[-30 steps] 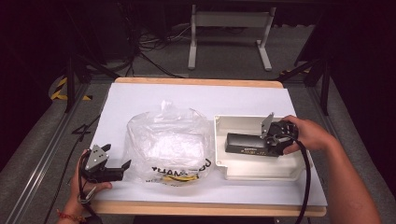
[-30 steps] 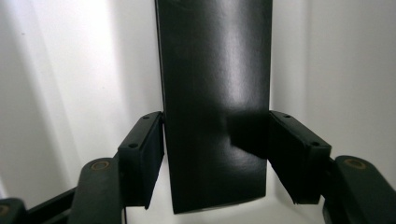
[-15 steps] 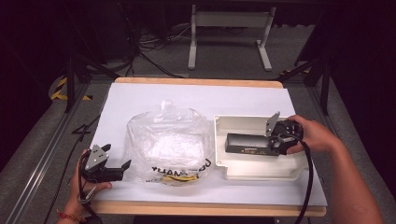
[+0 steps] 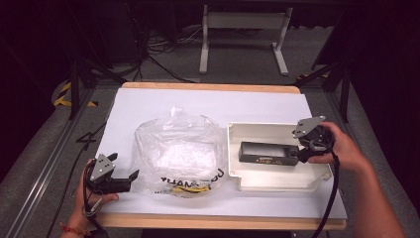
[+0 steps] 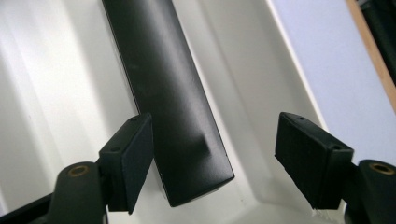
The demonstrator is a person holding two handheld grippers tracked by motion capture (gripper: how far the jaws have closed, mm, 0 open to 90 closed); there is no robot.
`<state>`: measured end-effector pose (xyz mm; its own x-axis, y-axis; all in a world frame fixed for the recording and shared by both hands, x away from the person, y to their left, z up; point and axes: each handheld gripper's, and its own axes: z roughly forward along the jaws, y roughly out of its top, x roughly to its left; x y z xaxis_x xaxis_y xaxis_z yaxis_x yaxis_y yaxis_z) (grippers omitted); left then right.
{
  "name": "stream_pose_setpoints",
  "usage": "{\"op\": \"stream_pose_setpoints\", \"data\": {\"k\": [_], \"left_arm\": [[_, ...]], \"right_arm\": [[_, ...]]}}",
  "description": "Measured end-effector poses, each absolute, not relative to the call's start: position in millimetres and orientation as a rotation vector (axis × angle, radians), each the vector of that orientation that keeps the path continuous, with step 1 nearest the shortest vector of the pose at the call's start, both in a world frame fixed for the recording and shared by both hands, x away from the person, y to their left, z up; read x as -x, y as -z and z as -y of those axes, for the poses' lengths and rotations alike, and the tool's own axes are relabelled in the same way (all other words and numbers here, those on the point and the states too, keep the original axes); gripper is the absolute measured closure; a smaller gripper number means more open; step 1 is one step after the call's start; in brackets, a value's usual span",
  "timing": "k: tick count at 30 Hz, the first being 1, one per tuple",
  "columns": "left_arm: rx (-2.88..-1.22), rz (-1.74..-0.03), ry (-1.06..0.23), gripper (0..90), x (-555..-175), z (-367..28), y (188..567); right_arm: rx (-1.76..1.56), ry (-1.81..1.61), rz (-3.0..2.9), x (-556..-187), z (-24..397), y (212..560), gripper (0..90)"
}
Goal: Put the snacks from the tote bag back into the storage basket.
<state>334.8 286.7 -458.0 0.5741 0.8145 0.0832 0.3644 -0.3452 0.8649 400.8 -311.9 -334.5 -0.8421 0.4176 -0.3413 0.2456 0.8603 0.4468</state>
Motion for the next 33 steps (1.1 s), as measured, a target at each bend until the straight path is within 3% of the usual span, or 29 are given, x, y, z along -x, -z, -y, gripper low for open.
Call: {"op": "stream_pose_setpoints", "data": {"k": [10,33], "left_arm": [[-1.944,-0.940,-0.655,5.5,-335,-287,458],[-1.940,-0.937,-0.646,5.6,-335,-287,458]], "right_arm": [[-0.675,-0.611,-2.421,-390,317,333,13.0],[-0.982,-0.807,-2.153,-353,351,326,6.9]]}}
